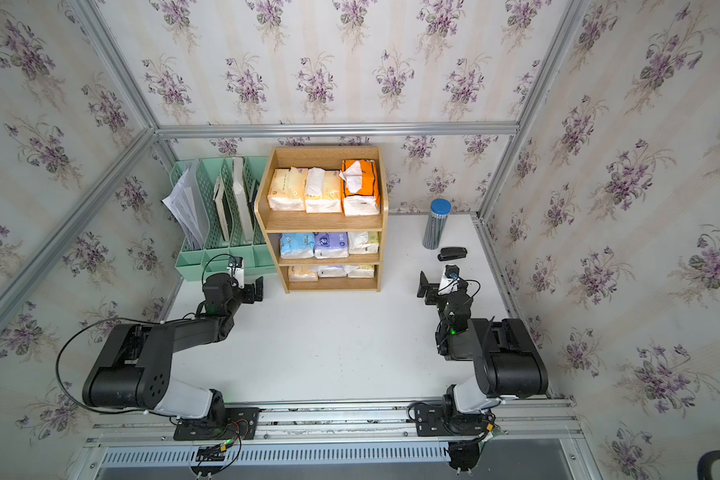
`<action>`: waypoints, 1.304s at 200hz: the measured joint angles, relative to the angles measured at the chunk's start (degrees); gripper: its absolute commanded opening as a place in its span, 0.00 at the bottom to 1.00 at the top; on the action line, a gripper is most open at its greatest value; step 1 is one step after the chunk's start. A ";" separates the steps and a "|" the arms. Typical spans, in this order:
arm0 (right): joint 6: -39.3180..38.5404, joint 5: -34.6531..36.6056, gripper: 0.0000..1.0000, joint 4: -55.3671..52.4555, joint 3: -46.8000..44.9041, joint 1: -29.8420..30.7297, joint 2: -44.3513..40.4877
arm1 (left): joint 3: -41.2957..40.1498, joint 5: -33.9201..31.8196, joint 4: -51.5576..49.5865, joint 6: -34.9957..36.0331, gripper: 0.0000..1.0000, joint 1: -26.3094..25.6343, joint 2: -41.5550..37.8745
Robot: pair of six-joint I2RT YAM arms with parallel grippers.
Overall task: Remove the tissue boxes from the shelf
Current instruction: Pick up a box of tissues from the shelf.
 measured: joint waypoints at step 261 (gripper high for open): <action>25.99 8.98 0.80 -87.36 43.71 33.48 -31.95 | 25.22 4.81 -58.64 -23.45 0.99 -10.78 -35.41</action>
